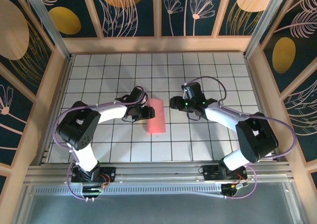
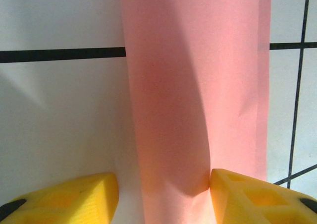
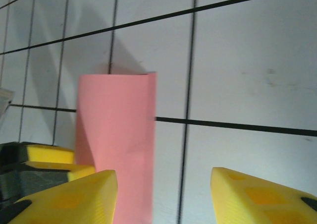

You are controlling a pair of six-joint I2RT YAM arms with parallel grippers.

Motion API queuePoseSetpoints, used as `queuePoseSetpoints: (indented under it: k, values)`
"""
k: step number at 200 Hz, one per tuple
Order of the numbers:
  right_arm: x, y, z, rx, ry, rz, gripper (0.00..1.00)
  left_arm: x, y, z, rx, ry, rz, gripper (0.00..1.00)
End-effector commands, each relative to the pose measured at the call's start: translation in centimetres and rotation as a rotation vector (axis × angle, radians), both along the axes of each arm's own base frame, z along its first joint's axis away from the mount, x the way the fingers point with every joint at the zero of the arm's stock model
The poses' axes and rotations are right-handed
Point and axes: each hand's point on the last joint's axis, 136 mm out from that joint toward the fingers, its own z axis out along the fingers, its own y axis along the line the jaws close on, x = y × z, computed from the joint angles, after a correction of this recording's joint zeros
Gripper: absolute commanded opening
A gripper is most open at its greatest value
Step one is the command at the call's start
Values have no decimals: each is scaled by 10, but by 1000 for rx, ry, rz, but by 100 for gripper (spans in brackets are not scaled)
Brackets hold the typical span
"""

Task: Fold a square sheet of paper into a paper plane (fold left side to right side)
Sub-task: First fold in half a square sheet of paper at the center of the table.

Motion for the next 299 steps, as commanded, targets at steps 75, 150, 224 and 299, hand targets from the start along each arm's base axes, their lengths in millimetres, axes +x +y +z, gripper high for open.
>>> queuePoseSetpoints:
  k: [75, 150, 224, 299]
  values:
    - [-8, -24, -13, -61, 14, -33, 53, -16, -9, -58, 114, 102, -67, 59]
    - [-8, -21, -16, -53, 21, -25, 53, -20, -8, -67, 115, 145, -17, 59]
    - [-8, -20, -17, -51, 22, -23, 53, -25, -13, -73, 131, 168, -47, 62]
    - [-9, -19, -20, -45, 32, -16, 53, -25, -14, -74, 139, 169, -60, 63]
